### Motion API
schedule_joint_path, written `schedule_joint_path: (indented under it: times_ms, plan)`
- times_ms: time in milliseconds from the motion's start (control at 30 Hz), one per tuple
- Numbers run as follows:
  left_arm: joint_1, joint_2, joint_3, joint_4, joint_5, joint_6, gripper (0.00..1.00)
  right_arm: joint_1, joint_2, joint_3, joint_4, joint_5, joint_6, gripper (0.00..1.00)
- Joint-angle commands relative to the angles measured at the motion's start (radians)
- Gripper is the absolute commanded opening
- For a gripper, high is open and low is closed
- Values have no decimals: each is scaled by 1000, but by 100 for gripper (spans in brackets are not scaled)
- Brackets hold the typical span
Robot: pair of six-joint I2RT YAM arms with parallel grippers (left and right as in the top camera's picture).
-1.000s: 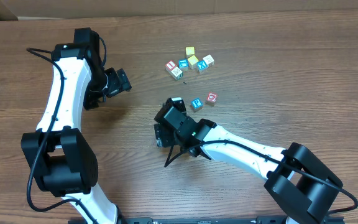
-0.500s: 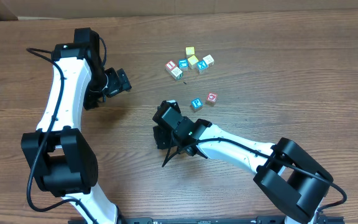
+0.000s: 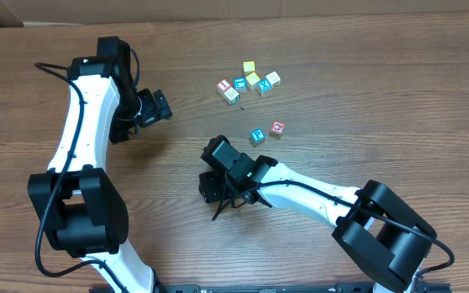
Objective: Flip 3 blocks
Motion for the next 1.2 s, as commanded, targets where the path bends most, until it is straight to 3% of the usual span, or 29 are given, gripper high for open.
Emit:
schedule_joint_path:
  times_ms: [0, 233, 533, 800, 1167]
  plan:
    - [-5, -20, 18, 2, -10, 12, 100, -1, 2, 19, 2, -16, -6, 56]
    - [-6, -20, 18, 2, -10, 12, 100, -29, -36, 52, -47, 40, -30, 61]
    - [-7, -20, 18, 2, -10, 12, 100, -227, -103, 286, -370, 58, -92, 64]
    - [-7, -20, 18, 2, -10, 12, 100, -373, -86, 292, -391, 58, -180, 70]
    - [-7, -20, 18, 2, -10, 12, 100, -370, 18, 287, -355, 125, -201, 71]
